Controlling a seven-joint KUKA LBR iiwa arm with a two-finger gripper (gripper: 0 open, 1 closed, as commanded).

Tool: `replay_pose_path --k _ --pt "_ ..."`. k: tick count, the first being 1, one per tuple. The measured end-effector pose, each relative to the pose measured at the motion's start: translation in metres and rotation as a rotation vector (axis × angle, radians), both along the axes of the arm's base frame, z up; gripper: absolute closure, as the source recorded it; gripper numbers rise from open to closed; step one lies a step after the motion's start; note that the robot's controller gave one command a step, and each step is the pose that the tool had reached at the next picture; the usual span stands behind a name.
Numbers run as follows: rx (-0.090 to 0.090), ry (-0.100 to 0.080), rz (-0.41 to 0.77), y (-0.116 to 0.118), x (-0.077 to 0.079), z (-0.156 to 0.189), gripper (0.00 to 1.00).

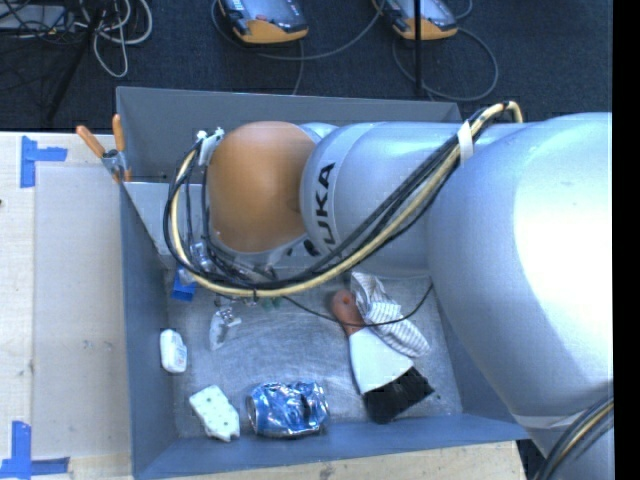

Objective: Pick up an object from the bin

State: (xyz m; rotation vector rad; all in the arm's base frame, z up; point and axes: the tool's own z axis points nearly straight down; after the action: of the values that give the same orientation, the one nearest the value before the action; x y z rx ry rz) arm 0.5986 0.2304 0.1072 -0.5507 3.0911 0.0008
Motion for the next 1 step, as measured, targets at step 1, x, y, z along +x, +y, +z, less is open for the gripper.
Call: replay_pose_path --k 1 --pt "0.004 -0.003 -0.125 0.0066 0.0024 -0.0083 0.0"
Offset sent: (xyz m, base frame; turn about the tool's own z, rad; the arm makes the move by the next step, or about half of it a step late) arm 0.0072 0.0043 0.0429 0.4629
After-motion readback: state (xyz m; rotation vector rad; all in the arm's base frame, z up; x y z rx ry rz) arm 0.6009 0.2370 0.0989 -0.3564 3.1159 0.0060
